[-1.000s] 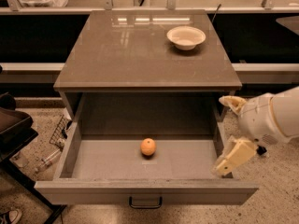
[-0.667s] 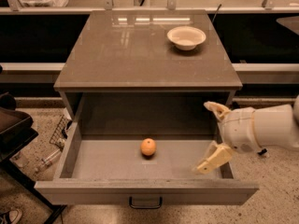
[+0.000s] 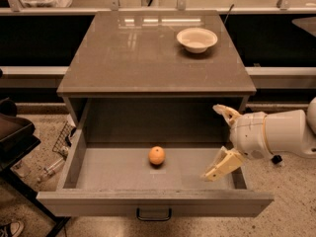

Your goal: Pick orange from top drawer and place on counter

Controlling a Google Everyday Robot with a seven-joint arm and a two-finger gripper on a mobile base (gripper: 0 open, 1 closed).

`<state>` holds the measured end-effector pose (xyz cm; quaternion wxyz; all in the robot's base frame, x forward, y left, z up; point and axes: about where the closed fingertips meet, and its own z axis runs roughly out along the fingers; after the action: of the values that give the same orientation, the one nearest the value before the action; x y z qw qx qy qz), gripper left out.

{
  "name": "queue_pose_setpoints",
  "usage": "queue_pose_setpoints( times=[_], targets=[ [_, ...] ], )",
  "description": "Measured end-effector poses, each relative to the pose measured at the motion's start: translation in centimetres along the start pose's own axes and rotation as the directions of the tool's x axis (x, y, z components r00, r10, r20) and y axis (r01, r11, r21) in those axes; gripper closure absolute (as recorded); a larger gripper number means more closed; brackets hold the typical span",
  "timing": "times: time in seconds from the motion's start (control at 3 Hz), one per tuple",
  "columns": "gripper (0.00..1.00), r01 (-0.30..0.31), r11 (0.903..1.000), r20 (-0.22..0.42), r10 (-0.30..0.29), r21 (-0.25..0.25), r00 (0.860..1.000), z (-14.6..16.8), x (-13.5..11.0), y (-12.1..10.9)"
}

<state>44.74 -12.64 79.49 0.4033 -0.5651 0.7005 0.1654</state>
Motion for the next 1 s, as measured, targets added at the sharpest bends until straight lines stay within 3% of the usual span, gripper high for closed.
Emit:
queue_pose_setpoints(
  times=[0.33, 0.67, 1.0],
  targets=[
    [0.00, 0.014, 0.9989, -0.003, -0.014, -0.044, 1.000, 3.4, -0.6, 0.6],
    [0.00, 0.021, 0.9949, 0.007, -0.020, -0.098, 1.000, 9.4, -0.6, 1.3],
    [0.00, 0.022, 0.9900, 0.070, -0.012, -0.140, 0.997, 15.7, 1.0, 2.5]
  ],
)
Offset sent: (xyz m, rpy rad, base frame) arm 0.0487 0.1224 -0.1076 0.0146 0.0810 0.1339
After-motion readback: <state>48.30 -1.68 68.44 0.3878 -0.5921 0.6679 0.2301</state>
